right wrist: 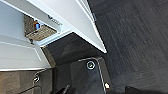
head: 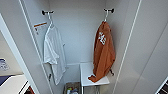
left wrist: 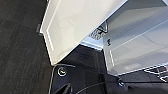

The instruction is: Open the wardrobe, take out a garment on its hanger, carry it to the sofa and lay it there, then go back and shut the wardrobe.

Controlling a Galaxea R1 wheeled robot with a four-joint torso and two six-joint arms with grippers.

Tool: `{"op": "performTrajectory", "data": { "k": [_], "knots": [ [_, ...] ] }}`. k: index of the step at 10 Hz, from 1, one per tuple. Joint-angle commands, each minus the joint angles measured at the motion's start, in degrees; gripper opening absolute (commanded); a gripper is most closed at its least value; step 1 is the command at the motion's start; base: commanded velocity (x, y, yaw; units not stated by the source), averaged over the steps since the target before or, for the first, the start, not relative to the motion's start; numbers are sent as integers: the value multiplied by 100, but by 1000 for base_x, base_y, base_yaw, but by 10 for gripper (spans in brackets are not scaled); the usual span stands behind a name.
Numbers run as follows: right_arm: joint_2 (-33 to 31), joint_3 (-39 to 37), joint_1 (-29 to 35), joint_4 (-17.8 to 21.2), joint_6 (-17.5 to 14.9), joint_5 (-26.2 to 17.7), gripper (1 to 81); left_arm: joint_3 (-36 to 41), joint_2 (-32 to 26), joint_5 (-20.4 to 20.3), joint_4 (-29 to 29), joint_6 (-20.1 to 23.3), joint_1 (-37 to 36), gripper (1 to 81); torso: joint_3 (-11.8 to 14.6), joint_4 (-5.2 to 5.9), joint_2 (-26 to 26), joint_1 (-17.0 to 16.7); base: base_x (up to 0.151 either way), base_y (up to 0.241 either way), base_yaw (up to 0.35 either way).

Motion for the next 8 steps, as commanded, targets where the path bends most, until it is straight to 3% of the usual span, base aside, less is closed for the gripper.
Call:
{"op": "performTrajectory", "data": {
  "k": [1,4,6,8],
  "knots": [
    [500,-292,-547,86,77,405,811,-781,573,788,165,-328,45,811,-2,0,0,0,0,0,0],
    [1387,-1106,-776,77,41,326,811,-903,1022,1413,166,-319,-306,811,2,0,-4,-11,0,0,0],
    [1978,-1804,-925,60,23,308,811,-905,1172,1414,122,-319,-631,811,2,0,-6,-13,0,0,0],
    [2346,-1988,-1048,68,23,334,811,-887,1295,1308,104,-310,-956,811,2,0,-9,-15,0,0,0]
  ]
}}
